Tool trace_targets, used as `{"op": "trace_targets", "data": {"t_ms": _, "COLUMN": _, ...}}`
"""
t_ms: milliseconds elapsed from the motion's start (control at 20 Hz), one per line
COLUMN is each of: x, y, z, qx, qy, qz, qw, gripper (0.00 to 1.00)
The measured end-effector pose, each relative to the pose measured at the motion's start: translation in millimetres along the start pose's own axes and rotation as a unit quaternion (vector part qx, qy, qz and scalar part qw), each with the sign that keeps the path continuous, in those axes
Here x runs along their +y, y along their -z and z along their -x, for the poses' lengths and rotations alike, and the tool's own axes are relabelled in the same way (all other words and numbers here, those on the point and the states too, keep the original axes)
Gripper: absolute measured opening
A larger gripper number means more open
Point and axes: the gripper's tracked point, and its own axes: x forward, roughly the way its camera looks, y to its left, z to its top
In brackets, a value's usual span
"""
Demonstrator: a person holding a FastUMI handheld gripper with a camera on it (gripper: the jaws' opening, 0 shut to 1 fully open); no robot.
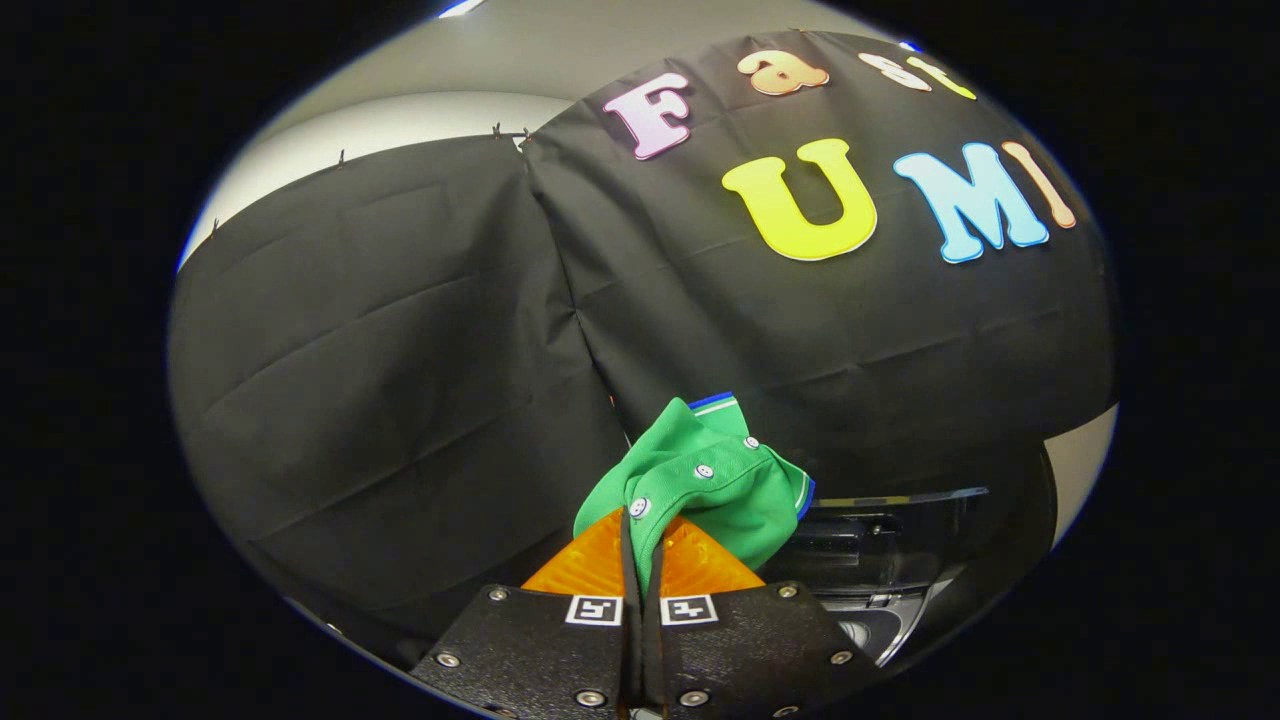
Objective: Put the clothes into the washing machine and then close the washing machine lid.
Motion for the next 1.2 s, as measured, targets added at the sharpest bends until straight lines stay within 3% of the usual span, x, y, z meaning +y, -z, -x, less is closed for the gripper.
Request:
{"op": "trace_targets", "data": {"t_ms": 350, "x": -11, "y": 53, "z": -23, "qx": 0.024, "qy": 0.023, "qz": 0.007, "qw": 0.999, "gripper": 0.0}}
{"op": "trace_targets", "data": {"t_ms": 1200, "x": -42, "y": 176, "z": -55, "qx": 0.101, "qy": 0.036, "qz": 0.044, "qw": 0.993, "gripper": 0.0}}
